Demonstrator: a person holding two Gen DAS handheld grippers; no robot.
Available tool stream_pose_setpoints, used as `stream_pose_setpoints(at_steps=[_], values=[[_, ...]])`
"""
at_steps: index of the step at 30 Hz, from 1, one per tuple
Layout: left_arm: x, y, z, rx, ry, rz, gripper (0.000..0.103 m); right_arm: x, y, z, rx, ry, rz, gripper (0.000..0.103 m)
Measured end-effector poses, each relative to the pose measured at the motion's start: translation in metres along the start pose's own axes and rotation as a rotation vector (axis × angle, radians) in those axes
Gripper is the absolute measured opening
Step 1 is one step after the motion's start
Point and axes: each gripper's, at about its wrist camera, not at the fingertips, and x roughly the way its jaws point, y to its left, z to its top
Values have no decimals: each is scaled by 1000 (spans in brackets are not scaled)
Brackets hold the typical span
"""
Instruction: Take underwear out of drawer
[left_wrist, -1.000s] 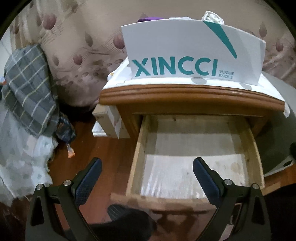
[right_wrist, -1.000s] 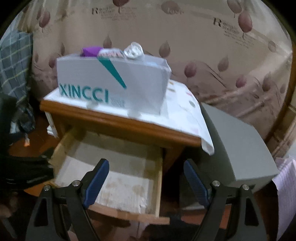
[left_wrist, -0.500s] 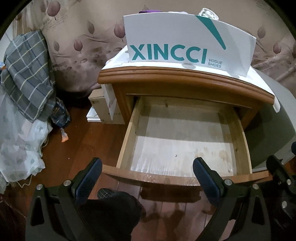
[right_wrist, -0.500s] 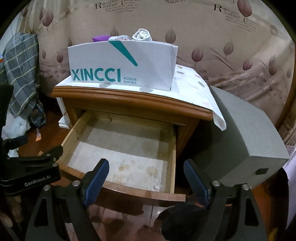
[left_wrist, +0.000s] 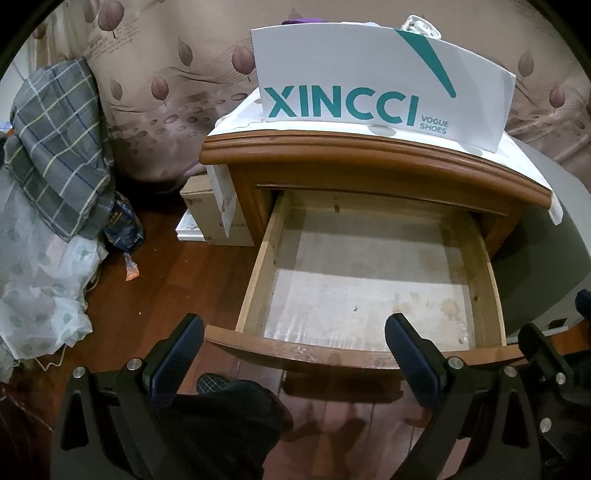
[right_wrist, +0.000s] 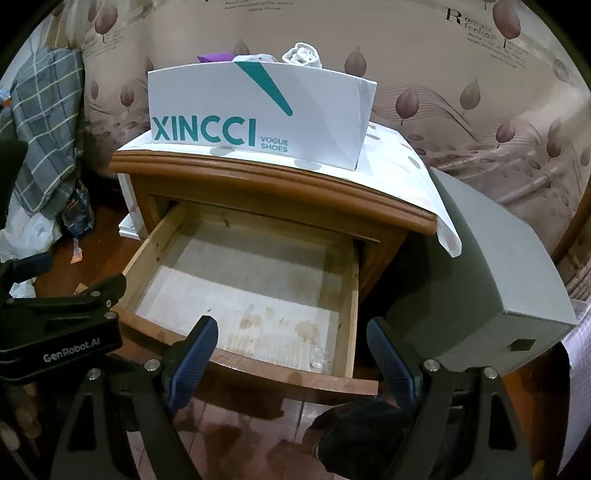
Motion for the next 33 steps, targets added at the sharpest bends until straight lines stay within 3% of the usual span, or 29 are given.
stream_pose_setpoints(at_steps=[8, 33], values=[[-1, -3, -1, 12, -2, 3, 98, 4, -4, -1, 26, 19, 30, 85], [-2, -11, -7, 46, -7, -31, 98, 10, -4, -6, 19, 38, 2, 85]])
